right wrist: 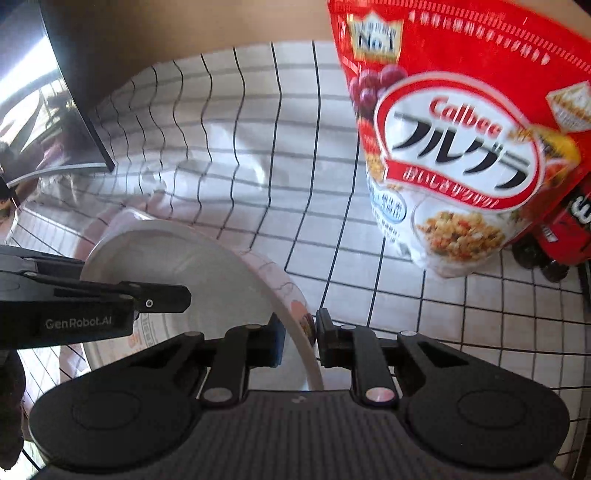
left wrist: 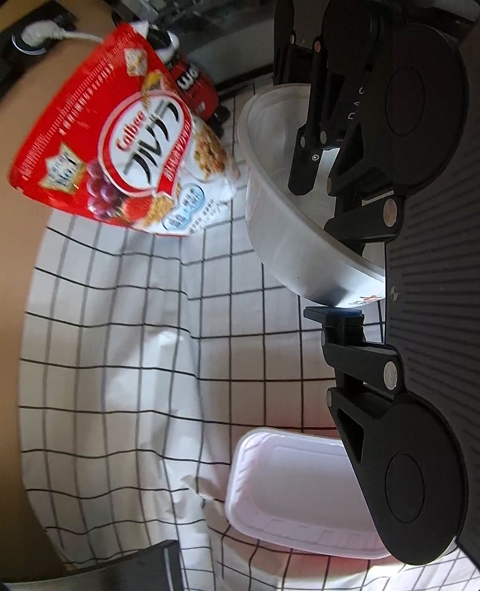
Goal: Organize plates and bowls
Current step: 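Grip the white plastic bowl rim with both tools and lift it, then lower the white plastic bowl into the blue bowl stack with both tools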
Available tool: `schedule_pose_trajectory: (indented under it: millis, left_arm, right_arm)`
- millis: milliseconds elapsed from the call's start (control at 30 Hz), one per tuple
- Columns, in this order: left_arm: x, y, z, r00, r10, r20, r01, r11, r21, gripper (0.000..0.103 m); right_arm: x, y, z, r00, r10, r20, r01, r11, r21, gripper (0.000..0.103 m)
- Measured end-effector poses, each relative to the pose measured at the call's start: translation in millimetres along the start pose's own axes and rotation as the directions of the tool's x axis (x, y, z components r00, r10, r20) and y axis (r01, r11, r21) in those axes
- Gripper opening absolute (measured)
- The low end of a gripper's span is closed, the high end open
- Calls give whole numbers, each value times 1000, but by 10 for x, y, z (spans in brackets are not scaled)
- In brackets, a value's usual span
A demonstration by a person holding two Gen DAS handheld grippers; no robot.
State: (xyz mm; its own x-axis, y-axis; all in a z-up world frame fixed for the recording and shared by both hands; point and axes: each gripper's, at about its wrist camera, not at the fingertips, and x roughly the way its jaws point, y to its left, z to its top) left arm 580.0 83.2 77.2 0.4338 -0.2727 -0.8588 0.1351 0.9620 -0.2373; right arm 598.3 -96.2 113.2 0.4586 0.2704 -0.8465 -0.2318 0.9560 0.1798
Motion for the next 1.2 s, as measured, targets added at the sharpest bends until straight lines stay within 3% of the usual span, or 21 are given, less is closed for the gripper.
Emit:
schedule_pose_trajectory:
  millis: [200,367,567,700,833,1067,1200]
  left_arm:
    - [-274,6,89,996,-77,42,78,997,-11,19]
    - [-462,-149,104,988,-137,68,134,990,44,19]
    - [-619,-331,67,974,-219,63,213,972,98,20]
    - [-637,-512,-14,959,-283,15,279,952,123,19]
    - [-570,-749,-211,943,-318,-96,327,939,104,21]
    - [-196,-1158,-641,911,-303,-279,329,943,49,22]
    - [34,-1173,-887,915,-264,-305,269,963,-24,28]
  right_arm:
    - [-423,116,27,996,-44,83,44,999,12,17]
    - [-800,175,-14,982,-110,155,104,994,44,17]
    - [-1142,155,-128,968,-168,185,152,984,96,17]
    - [-1382,121,-233,955,-221,197,204,973,103,17]
    - [-1533,-54,-387,957,-225,181,213,973,83,17]
    - [-1513,-660,-651,993,-94,67,87,991,101,17]
    - [-1158,-926,-861,998,-41,-40,45,994,98,17]
